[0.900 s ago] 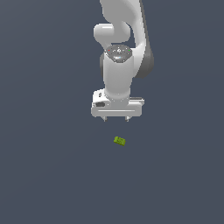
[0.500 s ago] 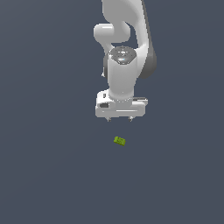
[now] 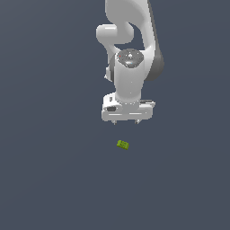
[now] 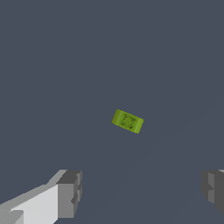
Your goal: Pick up the object and move it to a goal position.
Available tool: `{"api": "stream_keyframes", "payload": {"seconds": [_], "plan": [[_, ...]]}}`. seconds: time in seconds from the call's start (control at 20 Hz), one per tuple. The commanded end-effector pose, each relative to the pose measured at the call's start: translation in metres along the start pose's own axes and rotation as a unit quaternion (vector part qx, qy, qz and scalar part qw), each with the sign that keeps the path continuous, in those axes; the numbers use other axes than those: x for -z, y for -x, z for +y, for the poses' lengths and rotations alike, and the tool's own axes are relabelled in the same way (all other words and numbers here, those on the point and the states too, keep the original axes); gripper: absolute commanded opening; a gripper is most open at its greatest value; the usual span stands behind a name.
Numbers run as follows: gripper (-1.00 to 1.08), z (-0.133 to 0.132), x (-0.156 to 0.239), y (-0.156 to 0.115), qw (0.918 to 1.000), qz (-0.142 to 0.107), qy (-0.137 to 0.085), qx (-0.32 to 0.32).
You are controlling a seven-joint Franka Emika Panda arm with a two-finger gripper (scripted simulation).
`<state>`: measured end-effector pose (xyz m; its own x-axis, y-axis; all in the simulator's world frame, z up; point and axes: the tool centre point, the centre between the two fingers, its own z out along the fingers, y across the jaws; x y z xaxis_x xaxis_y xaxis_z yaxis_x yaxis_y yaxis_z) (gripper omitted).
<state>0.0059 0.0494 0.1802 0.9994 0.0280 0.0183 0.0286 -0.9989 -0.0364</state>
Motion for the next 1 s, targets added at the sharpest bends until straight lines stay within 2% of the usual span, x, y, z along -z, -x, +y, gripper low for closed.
{"api": "stream_keyframes", "payload": {"seconds": [0.0, 0.55, 0.75, 0.95], "plan": [[1.0, 0.0, -0.001, 0.0, 1.0, 0.0, 0.0, 0.003], [1.0, 0.002, -0.014, -0.004, 0.9975, -0.003, 0.005, 0.07], [1.0, 0.003, -0.023, -0.007, 0.9933, -0.004, 0.008, 0.115], [1.0, 0.005, -0.034, -0.01, 0.9854, -0.007, 0.011, 0.17]]}}
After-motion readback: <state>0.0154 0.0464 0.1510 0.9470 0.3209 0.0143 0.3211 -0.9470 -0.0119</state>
